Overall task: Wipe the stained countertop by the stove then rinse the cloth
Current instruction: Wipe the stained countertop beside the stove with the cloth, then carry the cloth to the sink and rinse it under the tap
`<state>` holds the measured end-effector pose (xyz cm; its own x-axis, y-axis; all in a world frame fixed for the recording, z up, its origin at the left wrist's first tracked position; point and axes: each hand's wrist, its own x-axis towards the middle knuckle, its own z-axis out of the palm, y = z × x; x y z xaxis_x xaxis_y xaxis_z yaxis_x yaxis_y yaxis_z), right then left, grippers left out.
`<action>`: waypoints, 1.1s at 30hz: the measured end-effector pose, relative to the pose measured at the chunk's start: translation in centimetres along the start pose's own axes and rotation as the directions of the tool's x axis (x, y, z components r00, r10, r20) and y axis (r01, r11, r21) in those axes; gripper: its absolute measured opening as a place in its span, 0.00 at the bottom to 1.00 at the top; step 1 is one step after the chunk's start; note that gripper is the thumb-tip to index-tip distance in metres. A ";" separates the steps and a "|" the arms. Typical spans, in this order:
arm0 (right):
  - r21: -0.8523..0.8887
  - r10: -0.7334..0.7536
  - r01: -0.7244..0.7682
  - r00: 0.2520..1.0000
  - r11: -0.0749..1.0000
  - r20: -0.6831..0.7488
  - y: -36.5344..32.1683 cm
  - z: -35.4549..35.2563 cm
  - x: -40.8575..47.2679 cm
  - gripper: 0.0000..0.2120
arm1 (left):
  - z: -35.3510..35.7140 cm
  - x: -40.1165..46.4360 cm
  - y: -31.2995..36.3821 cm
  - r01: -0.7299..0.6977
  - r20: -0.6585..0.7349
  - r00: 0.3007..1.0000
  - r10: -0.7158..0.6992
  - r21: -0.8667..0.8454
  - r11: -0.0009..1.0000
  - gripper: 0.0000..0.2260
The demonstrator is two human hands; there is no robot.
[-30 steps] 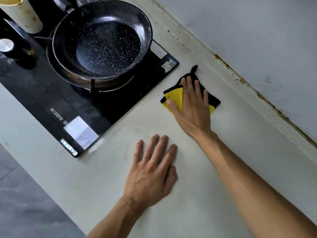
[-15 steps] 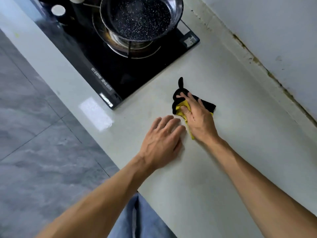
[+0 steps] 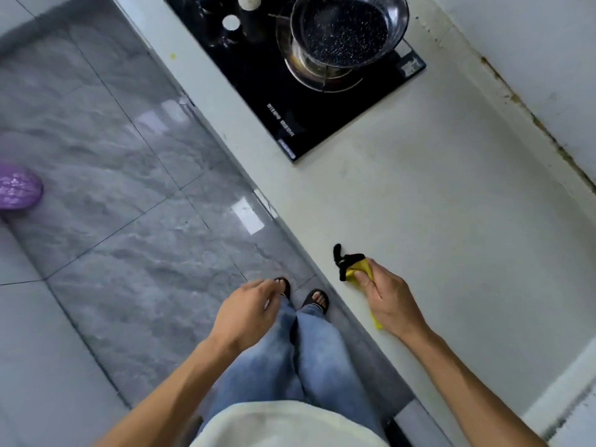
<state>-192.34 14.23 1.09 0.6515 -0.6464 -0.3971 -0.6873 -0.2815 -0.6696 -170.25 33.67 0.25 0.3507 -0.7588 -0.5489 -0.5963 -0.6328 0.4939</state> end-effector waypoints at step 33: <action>-0.329 -0.005 0.192 0.870 0.925 0.494 -15.5 8.6 13.3 0.11 | 10.0 -20.8 -16.6 0.773 0.377 0.520 -0.767 -0.589 0.235 0.10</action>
<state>-170.27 16.08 0.82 0.7283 -0.2105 -0.6521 -0.6161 -0.6176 -0.4889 -174.83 61.49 -3.29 0.3674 0.1487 -0.9181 0.5564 -0.8261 0.0889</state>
